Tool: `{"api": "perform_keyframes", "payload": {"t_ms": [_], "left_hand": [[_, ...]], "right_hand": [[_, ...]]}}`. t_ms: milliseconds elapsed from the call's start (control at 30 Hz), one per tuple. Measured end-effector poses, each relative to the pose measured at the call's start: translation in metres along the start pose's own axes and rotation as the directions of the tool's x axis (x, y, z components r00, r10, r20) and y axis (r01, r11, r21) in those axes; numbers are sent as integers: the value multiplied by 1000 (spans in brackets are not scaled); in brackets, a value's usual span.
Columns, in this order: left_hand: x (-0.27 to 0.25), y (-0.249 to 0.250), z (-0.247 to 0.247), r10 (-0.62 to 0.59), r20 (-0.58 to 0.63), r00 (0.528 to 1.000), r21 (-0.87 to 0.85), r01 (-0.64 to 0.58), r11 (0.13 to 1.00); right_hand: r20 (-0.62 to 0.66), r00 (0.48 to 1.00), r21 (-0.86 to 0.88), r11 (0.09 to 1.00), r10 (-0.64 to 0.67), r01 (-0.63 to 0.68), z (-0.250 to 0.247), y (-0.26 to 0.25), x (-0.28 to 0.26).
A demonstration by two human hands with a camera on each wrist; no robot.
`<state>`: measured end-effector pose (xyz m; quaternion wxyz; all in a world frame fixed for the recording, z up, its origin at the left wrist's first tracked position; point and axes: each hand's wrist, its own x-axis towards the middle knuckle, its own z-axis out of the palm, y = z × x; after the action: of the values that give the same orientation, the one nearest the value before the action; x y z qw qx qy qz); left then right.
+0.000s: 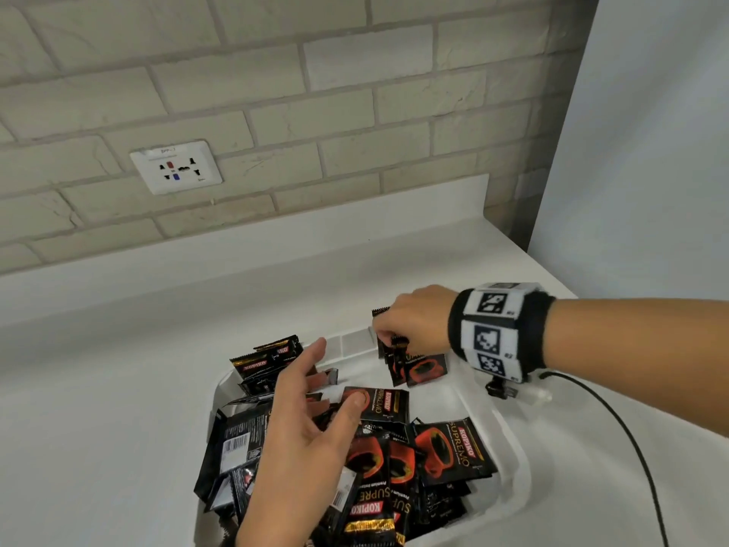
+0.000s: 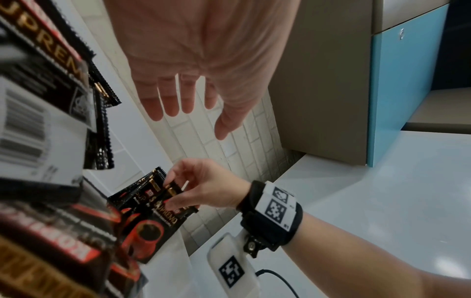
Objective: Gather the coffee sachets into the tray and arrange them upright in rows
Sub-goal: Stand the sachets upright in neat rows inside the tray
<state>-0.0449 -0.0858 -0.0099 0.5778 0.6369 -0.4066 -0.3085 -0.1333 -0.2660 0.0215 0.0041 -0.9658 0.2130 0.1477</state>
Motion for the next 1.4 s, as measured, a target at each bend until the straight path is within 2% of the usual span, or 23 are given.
{"api": "perform_keyframes", "payload": {"t_ms": [133, 233, 367, 467, 600, 700, 767, 933, 1033, 1100, 1167, 1300, 1400], "left_hand": [[1, -2, -4, -2, -18, 1000, 6, 2, 1000], [1, -4, -7, 13, -20, 1000, 36, -12, 999], [1, -8, -9, 19, -13, 1000, 82, -18, 996], [1, -10, -8, 5, 16, 1000, 136, -8, 991], [2, -12, -8, -25, 106, 994, 229, 0, 973], [5, -8, -11, -37, 174, 984, 302, -18, 953], [8, -3, -15, -74, 186, 980, 314, 12, 949], [18, 18, -19, -172, 216, 961, 240, 118, 964], [27, 30, -12, -239, 246, 939, 240, 180, 954], [36, 33, -5, -304, 247, 920, 237, 247, 940], [46, 32, 6, -377, 243, 894, 241, 321, 916], [64, 23, 31, -511, 232, 827, 185, 479, 858], [74, 16, 46, -560, 203, 803, 173, 533, 828]], "right_hand": [[19, 998, -119, 991, -58, 60, 7, -9, 15], [-17, 999, -114, 993, -43, 41, 5, -7, 20], [27, 999, -194, 980, -38, 43, 12, -10, 19], [23, 999, -265, 963, -36, 41, 15, -10, 18], [-51, 998, -294, 956, -32, 16, 13, -5, 14], [-99, 995, -226, 973, 16, -38, 10, 3, 7], [-129, 990, -137, 988, 59, -77, 7, 9, -1], [-209, 948, 184, 961, 242, -204, 6, 29, -27], [-189, 910, 499, 835, 368, -234, 11, 35, -43], [-153, 893, 689, 693, 423, -210, 18, 33, -53], [-88, 904, 818, 549, 419, -174, 26, 27, -60], [32, 945, 939, 315, 327, -140, 31, 11, -66], [45, 947, 963, 237, 318, -125, 27, 4, -63]]}}
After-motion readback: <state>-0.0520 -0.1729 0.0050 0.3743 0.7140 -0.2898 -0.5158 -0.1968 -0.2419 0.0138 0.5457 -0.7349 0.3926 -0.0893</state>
